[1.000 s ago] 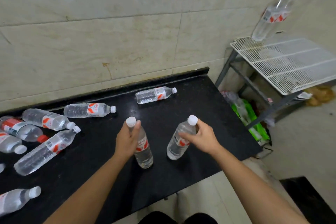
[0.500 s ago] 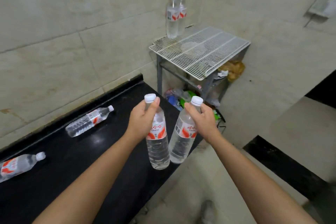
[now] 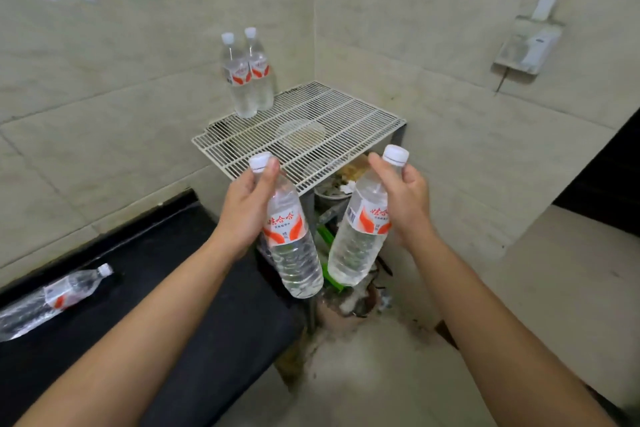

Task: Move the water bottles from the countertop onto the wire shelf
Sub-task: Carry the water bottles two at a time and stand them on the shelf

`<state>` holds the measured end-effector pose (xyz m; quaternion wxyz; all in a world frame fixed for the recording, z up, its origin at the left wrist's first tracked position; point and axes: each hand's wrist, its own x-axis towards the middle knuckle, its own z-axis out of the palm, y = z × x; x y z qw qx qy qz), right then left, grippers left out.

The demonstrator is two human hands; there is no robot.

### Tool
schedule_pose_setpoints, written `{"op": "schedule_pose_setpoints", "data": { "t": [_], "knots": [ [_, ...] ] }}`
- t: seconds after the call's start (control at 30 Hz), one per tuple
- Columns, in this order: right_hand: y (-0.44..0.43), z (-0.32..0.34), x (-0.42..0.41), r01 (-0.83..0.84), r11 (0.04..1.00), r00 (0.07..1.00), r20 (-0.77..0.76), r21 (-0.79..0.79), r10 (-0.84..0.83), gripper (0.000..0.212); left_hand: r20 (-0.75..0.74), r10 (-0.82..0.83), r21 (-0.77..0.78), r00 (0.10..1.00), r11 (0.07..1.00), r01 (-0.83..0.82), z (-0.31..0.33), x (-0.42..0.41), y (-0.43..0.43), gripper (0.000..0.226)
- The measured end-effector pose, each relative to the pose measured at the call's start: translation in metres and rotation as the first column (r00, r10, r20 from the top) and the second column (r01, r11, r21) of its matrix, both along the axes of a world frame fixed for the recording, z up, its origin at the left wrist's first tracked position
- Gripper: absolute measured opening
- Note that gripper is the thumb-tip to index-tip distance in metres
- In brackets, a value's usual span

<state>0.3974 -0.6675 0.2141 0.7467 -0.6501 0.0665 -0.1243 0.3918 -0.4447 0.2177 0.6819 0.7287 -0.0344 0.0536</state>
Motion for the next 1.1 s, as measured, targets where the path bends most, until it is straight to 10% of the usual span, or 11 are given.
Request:
{"op": "schedule_pose_setpoints", "data": {
  "t": [0.63, 1.1],
  "knots": [
    [0.005, 0.056, 0.291, 0.086, 0.811, 0.968, 0.241, -0.578, 0.07, 0.037, 0.36, 0.208, 0.111, 0.91, 0.958, -0.263, 0.025, 0.253, -0.009, 0.012],
    [0.009, 0.04, 0.496, -0.13, 0.729, 0.954, 0.116, -0.672, 0.277, 0.037, 0.174, 0.353, 0.029, 0.919, 0.931, -0.363, 0.062, 0.431, -0.015, 0.016]
  ]
}}
